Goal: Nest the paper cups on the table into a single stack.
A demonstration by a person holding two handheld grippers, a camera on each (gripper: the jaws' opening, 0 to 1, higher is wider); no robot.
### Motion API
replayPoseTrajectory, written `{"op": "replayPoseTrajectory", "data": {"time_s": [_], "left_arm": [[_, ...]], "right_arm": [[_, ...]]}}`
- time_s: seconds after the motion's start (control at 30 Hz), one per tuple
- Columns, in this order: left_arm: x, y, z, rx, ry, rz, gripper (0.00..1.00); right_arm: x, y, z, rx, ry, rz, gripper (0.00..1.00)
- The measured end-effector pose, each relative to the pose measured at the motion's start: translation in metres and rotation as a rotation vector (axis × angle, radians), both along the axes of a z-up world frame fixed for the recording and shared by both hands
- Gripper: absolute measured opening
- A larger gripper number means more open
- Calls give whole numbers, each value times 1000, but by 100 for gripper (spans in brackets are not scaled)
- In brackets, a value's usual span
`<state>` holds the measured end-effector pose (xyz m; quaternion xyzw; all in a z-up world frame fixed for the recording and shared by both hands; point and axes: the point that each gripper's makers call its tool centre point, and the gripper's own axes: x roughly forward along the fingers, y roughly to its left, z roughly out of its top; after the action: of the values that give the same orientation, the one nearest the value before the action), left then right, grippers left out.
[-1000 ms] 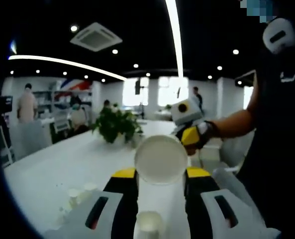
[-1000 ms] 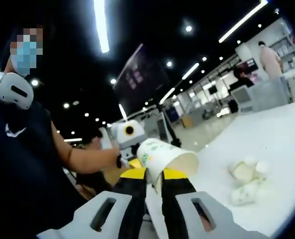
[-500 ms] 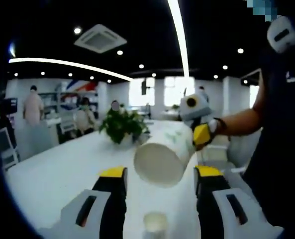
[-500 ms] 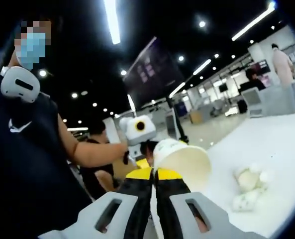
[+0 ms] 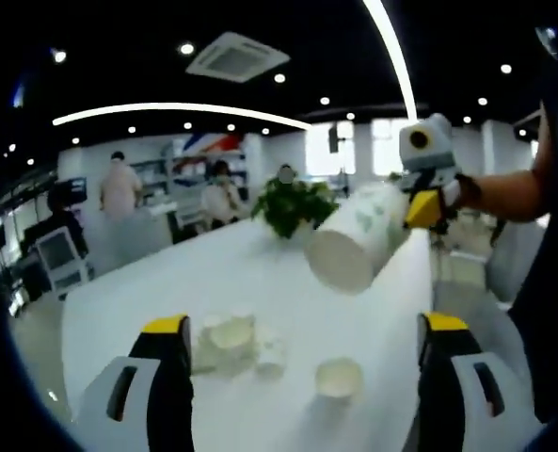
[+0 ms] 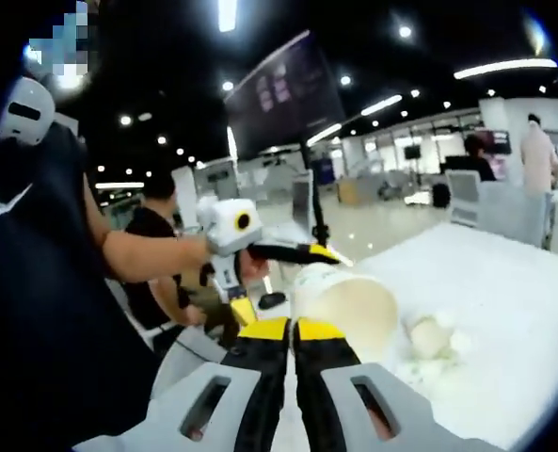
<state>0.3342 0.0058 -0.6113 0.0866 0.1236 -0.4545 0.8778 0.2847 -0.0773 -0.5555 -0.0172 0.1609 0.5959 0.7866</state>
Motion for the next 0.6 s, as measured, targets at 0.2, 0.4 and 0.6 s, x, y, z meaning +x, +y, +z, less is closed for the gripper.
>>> {"op": "replayPoseTrajectory", "data": {"time_s": [0.2,0.4,0.6], "left_arm": [[3,27,-20,17,19,88,99],[2,46,-28,9,28,139,99],[8,68,-37,40,32,177,99]], "right_arm": [[8,-6,-1,-173,-52,18,0],[17,-6,11,-348,-101,22,0],[23,-4,15,-518,-93,38,0]]}}
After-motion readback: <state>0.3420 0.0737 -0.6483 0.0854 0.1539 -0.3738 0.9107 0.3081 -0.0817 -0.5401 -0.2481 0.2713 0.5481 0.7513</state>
